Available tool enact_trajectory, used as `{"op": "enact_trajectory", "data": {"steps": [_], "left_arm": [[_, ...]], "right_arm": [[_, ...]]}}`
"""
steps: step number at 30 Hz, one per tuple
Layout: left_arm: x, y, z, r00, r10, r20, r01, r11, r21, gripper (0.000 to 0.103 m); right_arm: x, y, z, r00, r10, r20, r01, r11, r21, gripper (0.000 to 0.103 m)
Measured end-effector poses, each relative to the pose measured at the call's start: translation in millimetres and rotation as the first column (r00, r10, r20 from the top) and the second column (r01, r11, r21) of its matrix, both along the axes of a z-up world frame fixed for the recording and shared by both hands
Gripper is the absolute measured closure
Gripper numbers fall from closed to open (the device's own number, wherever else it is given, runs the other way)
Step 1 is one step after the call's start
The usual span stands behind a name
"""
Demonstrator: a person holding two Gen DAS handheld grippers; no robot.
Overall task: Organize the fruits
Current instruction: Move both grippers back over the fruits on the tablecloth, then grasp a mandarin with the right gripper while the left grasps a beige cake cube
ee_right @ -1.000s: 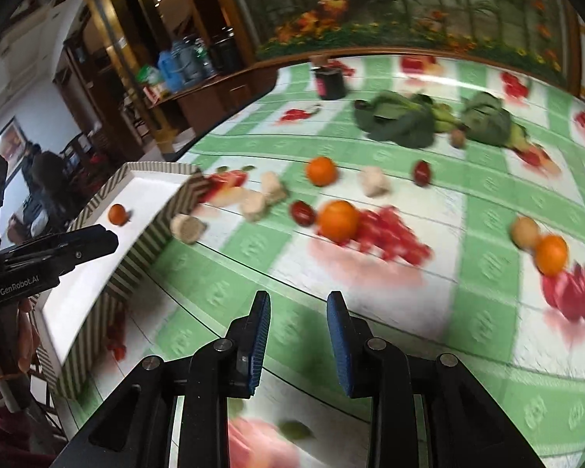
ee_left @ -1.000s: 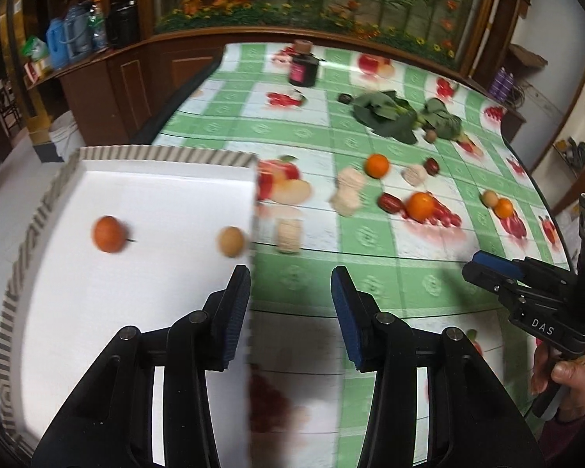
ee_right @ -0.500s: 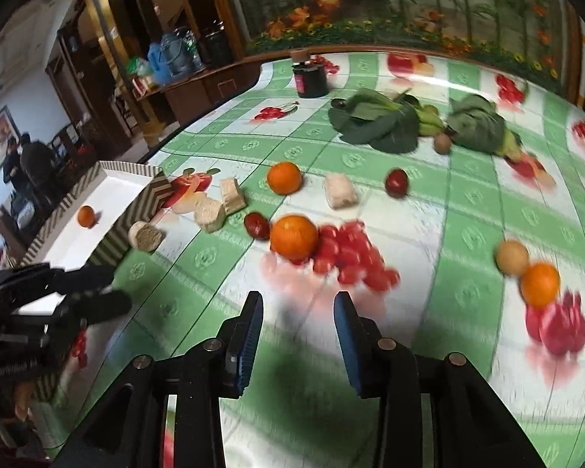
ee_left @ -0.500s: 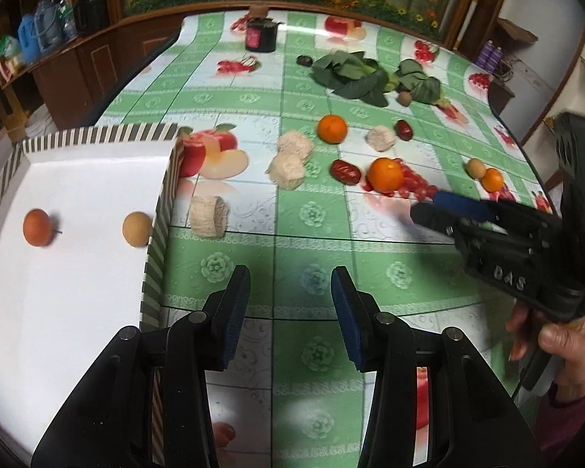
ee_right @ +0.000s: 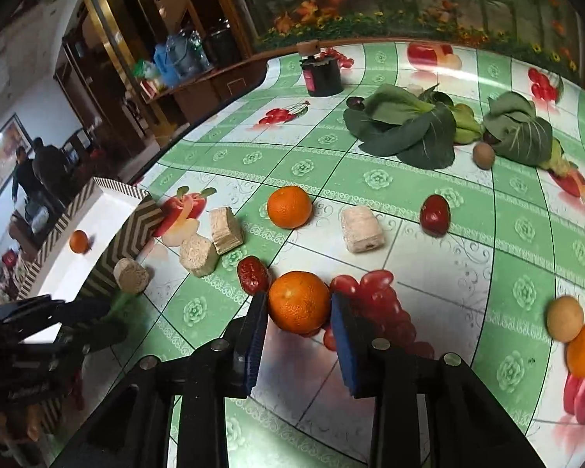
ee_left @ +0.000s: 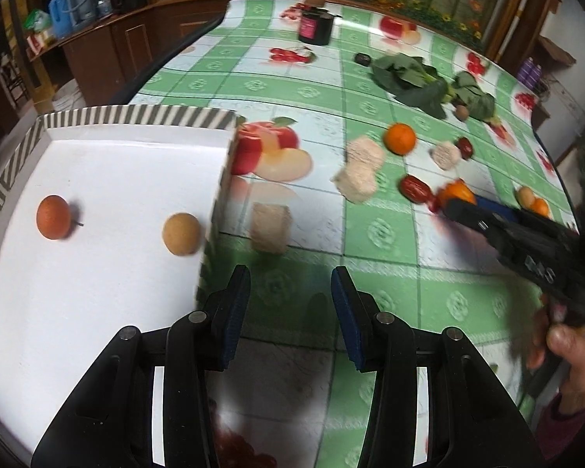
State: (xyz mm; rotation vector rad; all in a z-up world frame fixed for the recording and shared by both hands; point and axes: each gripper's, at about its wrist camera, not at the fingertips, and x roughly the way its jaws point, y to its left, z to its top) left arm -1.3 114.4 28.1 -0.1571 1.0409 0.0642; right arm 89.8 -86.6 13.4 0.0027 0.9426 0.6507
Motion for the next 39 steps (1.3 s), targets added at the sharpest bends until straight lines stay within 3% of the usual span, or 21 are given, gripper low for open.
{"op": "enact_trajectory", "data": {"steps": [10, 14, 16, 18, 20, 33, 39], "left_arm": [[25.3, -3.0, -1.4, 1.0, 0.008, -0.002, -0.008, 0.999, 0.046, 0.06], [29.8, -6.7, -4.7, 0.999, -0.032, 0.004, 0.032, 0.999, 0.026, 0.06], [29.3, -7.4, -5.5, 0.998, -0.058, 0.013, 0.058, 0.998, -0.001, 0.067], [28.0, -7.6, -5.8, 0.998, -0.06, 0.019, 0.06, 0.998, 0.016, 0.08], [25.8, -3.5, -4.8, 0.998, -0.055, 0.03, 0.055, 0.998, 0.004, 0.085], [-2.1, -8.7, 9.7, 0.994, -0.083, 0.076, 0.085, 0.996, -0.02, 0.085], [-24.6, -15.2, 25.1, 0.987, -0.098, 0.126, 0.096, 0.995, 0.028, 0.085]], "right_arm": [[-5.6, -7.0, 1.2, 1.0, 0.006, -0.012, -0.006, 1.0, 0.02, 0.071], [-4.9, -8.2, 1.0, 1.0, 0.008, -0.017, -0.007, 0.999, 0.032, 0.071], [-6.9, -9.2, 0.9, 1.0, 0.01, -0.014, -0.01, 0.999, 0.03, 0.071], [-8.8, -8.4, 1.6, 1.0, 0.013, -0.011, -0.013, 1.0, 0.023, 0.072], [-10.8, -9.1, 3.1, 1.0, 0.008, -0.007, -0.008, 0.999, 0.039, 0.072], [-37.1, -5.4, 14.6, 1.0, 0.018, 0.015, -0.018, 0.999, 0.045, 0.073], [-55.3, -4.8, 18.7, 1.0, 0.019, 0.018, -0.02, 0.998, 0.058, 0.072]]}}
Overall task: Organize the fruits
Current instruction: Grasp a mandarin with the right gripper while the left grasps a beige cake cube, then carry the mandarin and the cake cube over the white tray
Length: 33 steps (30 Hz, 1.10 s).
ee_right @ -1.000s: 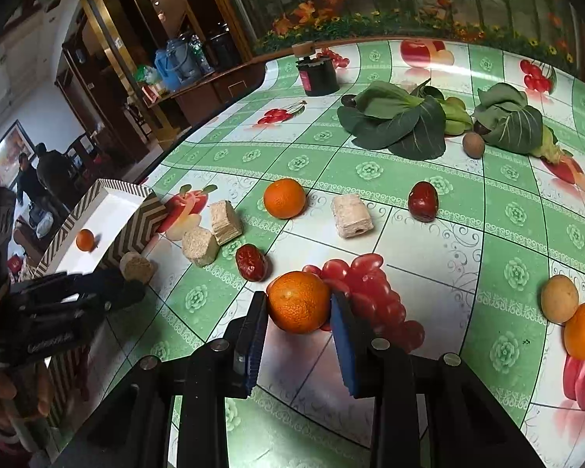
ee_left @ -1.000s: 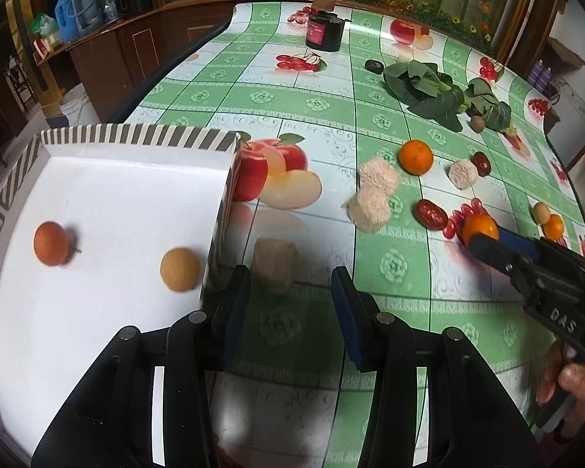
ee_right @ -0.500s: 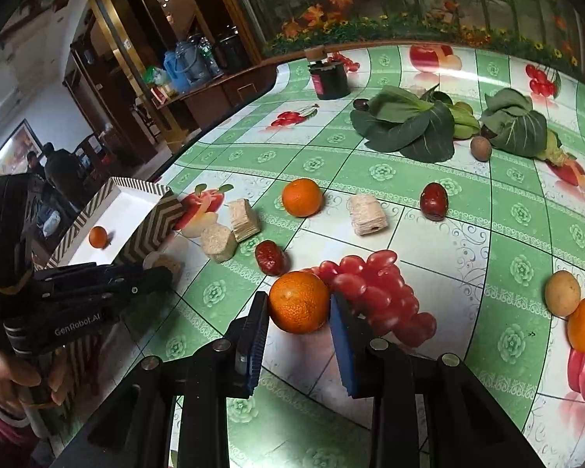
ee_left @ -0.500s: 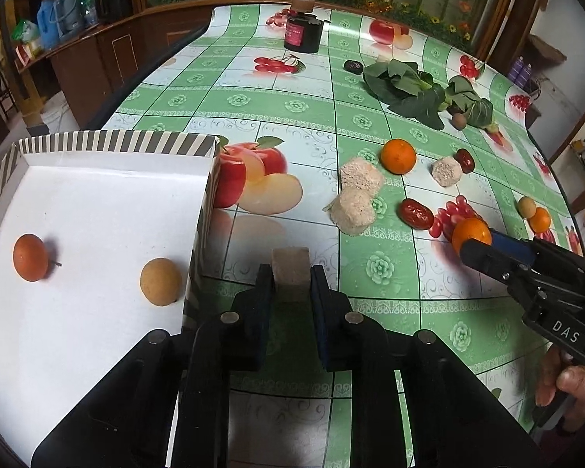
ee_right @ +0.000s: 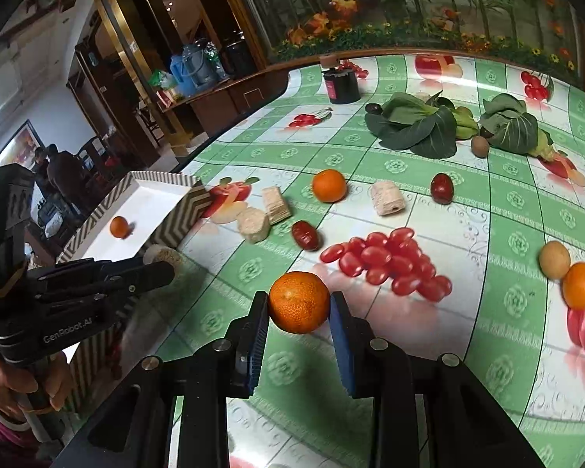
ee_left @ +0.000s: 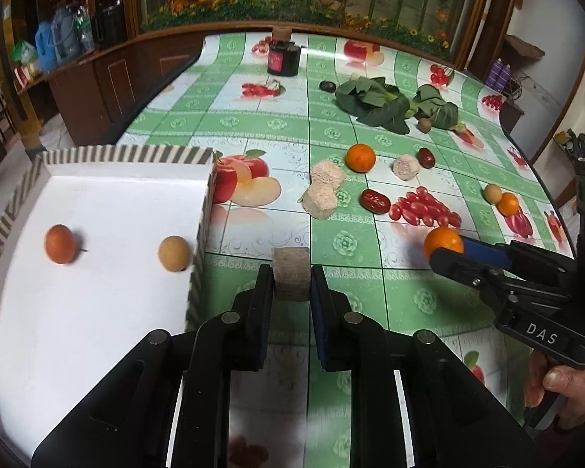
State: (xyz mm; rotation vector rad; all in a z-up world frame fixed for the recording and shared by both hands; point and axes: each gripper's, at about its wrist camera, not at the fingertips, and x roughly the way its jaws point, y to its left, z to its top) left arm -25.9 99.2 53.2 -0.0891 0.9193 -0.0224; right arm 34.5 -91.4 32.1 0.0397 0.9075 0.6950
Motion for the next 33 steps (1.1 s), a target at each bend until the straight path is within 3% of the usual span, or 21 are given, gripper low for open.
{"op": "enact_trajectory", "data": {"steps": [17, 33], "left_arm": [[-30.2, 10.4, 17.6, 0.996, 0.04, 0.078, -0.044, 0.998, 0.05, 0.085], [-44.6, 76.6, 28.6, 0.981, 0.157, 0.112, -0.166, 0.982, 0.084, 0.085]], "right_arm": [[-33.7, 21.2, 14.4, 0.999, 0.028, 0.024, -0.029, 0.999, 0.016, 0.073], [-37.0, 79.9, 27.8, 0.991, 0.127, 0.043, -0.127, 0.992, -0.002, 0.073]]}}
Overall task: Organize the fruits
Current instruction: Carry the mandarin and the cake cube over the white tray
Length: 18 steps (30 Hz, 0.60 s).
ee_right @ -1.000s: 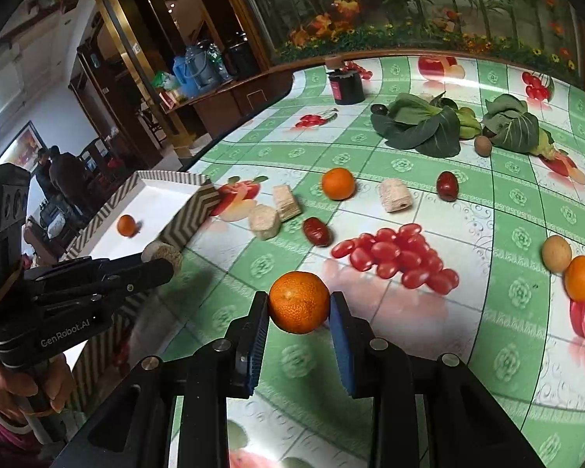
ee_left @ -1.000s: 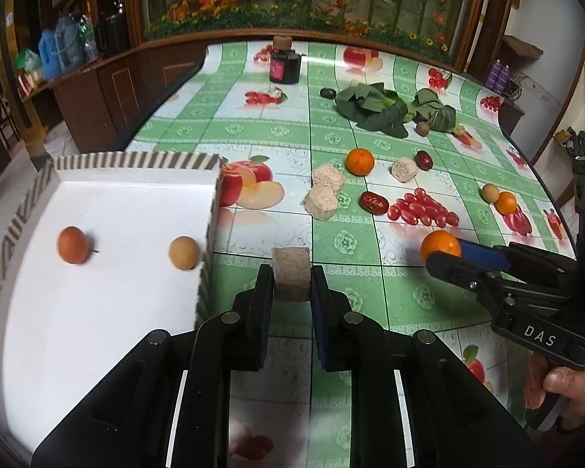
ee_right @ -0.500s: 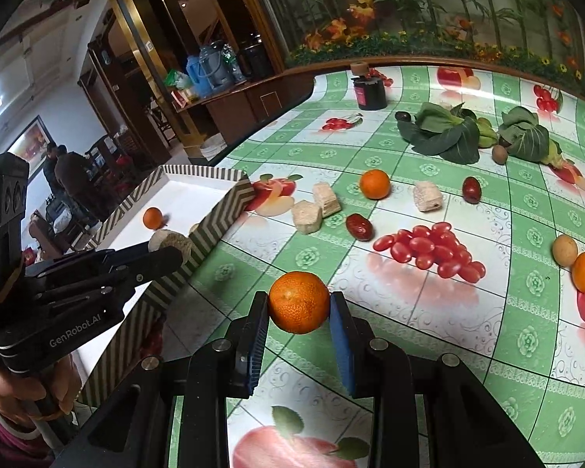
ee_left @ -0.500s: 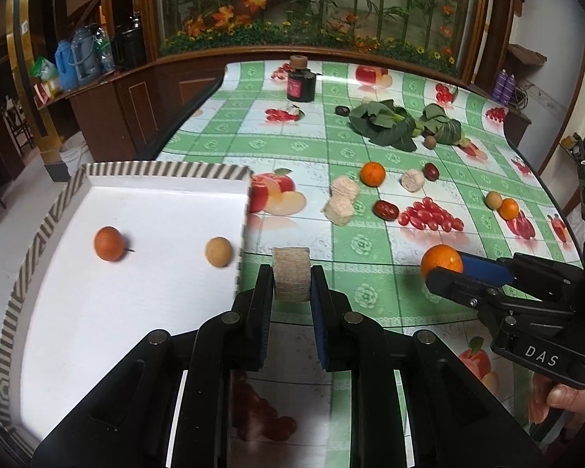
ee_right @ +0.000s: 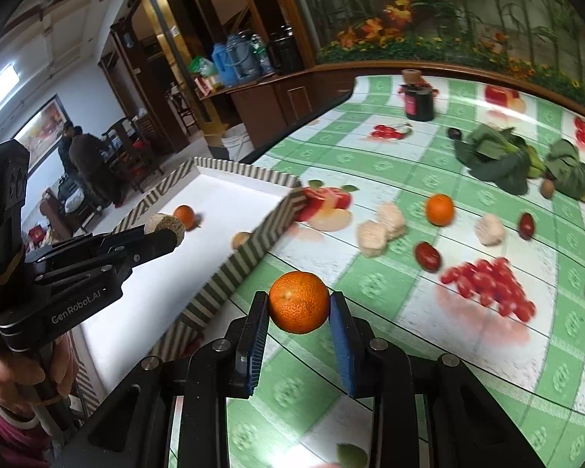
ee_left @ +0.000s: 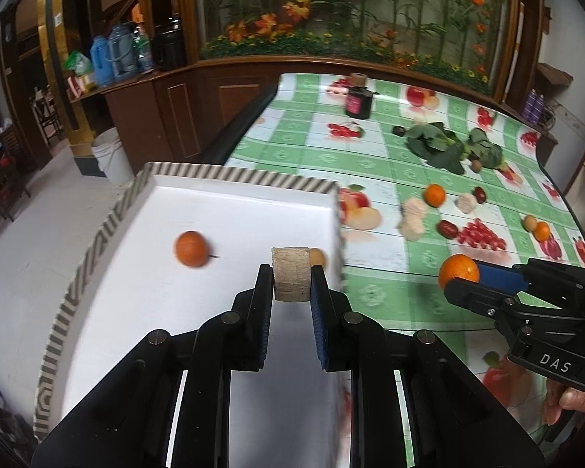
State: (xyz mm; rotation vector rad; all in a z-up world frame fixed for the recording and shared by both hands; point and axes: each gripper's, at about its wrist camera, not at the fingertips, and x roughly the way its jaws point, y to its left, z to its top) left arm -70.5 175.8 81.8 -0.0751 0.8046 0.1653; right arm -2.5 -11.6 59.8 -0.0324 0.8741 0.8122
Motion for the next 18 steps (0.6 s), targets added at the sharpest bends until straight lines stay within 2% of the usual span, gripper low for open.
{"op": "enact_trajectory", "data": {"steps": [10, 18], "left_arm": [[-12.0, 51.0, -10.3, 0.996, 0.091, -0.024, -0.091, 0.996, -0.011, 0.085], [-14.1, 74.2, -23.4, 0.99, 0.13, -0.059, -0.132, 0.991, -0.023, 0.085]], "right_arm": [[-3.4, 52.5, 6.8, 0.995, 0.094, 0.019, -0.093, 0.995, -0.019, 0.073], [-0.6, 89.9, 5.6, 0.986, 0.166, 0.018, -0.165, 0.986, -0.034, 0.073]]}}
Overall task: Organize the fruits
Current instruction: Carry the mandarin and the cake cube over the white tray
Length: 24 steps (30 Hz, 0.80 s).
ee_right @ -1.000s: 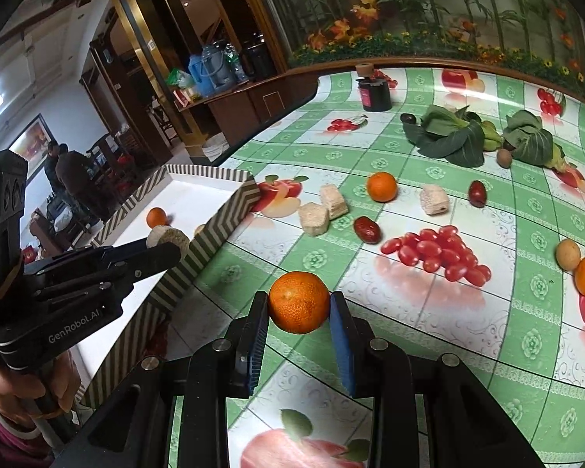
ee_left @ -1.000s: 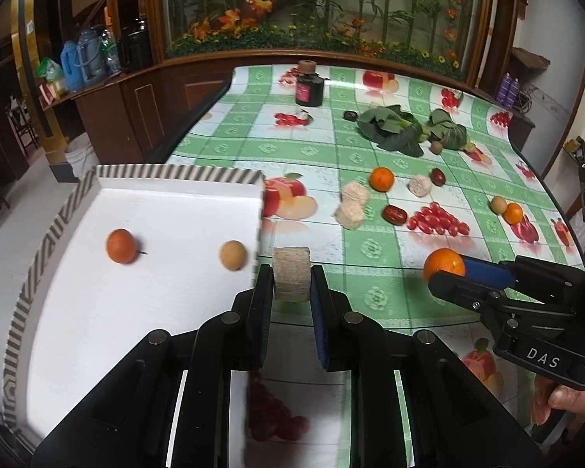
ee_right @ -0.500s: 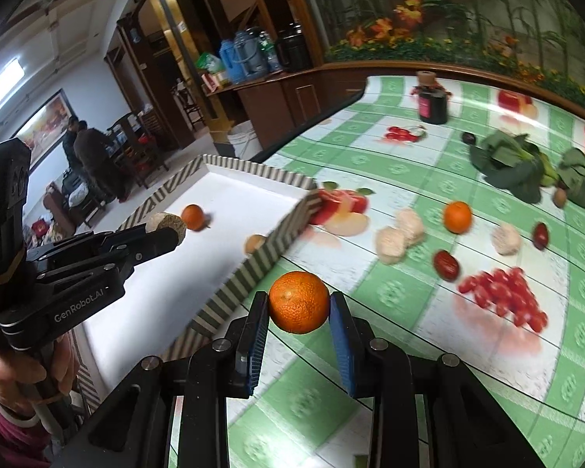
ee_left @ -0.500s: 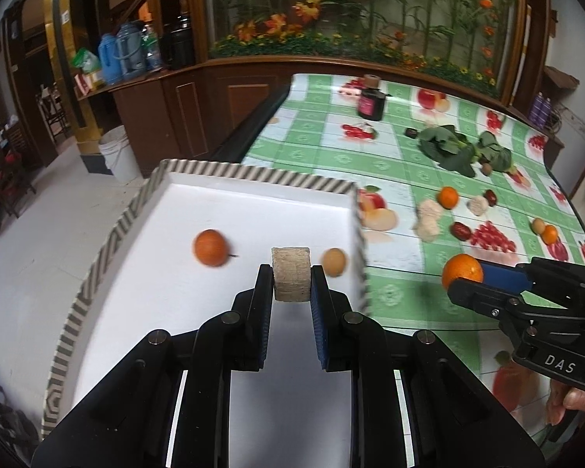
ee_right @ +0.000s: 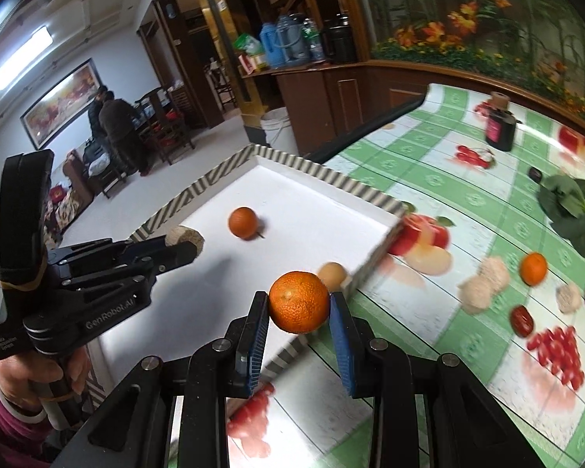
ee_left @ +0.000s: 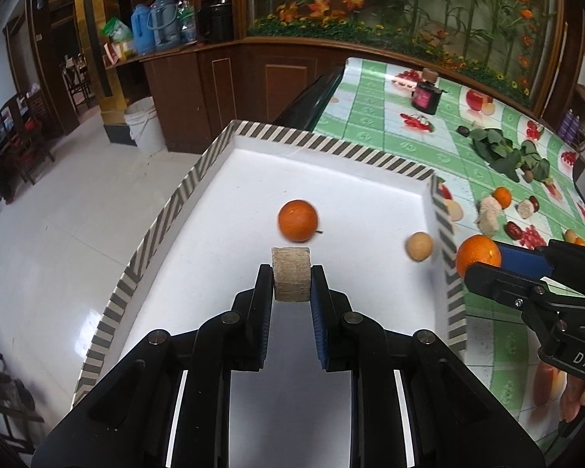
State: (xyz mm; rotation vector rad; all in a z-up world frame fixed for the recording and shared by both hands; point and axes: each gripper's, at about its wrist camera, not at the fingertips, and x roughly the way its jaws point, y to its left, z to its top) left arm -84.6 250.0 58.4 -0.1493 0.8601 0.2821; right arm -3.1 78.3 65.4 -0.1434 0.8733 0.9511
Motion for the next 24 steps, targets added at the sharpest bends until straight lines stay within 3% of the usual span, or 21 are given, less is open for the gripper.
{"op": "enact_trajectory", "data": {"steps": [24], "left_arm": [[13.3, 23.8, -16.9, 0.998, 0.009, -0.059, -0.013, 0.997, -0.072, 0.085]], "right_arm": [[4.5, 63.8, -28.3, 0.993, 0.117, -0.034, -0.12, 0.988, -0.093, 0.073]]}}
